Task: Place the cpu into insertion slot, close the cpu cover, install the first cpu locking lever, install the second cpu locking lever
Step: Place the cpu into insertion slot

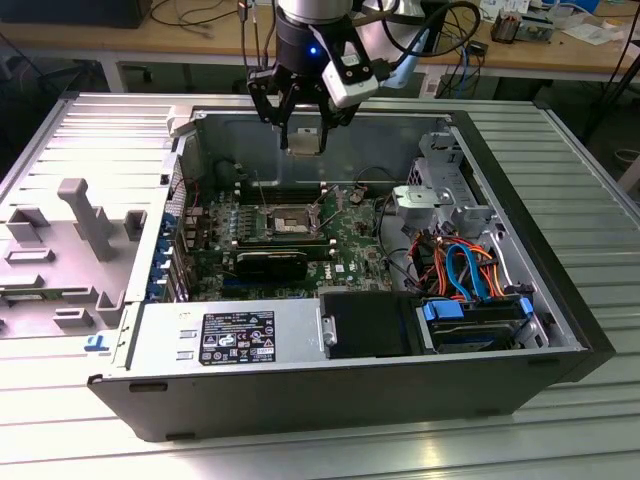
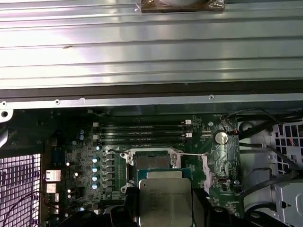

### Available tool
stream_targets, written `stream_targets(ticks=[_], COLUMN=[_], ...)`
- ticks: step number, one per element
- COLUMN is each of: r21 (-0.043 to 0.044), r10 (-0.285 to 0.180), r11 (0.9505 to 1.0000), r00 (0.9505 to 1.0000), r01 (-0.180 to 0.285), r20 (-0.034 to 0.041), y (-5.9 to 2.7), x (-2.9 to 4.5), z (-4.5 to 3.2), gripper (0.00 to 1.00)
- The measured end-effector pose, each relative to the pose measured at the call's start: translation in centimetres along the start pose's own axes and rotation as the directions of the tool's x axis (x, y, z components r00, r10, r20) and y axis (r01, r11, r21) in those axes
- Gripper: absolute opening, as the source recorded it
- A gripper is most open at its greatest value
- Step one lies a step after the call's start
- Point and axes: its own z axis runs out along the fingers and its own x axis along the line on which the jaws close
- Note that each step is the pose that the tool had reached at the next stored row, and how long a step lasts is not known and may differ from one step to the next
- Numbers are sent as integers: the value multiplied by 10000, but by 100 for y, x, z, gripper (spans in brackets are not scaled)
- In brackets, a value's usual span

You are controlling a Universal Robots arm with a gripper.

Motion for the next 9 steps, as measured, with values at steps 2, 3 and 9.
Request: stream_targets(ticks=[2, 3, 9], r21=[1, 2, 6], r10=[0, 0, 0], r11=[10000, 10000, 10000], r00=[10000, 10000, 10000], r01=[0, 0, 0], r20=[0, 1, 0], y=[-5, -8, -33], x=[1, 1, 7], z=[5, 10, 31], gripper=[55, 55, 55])
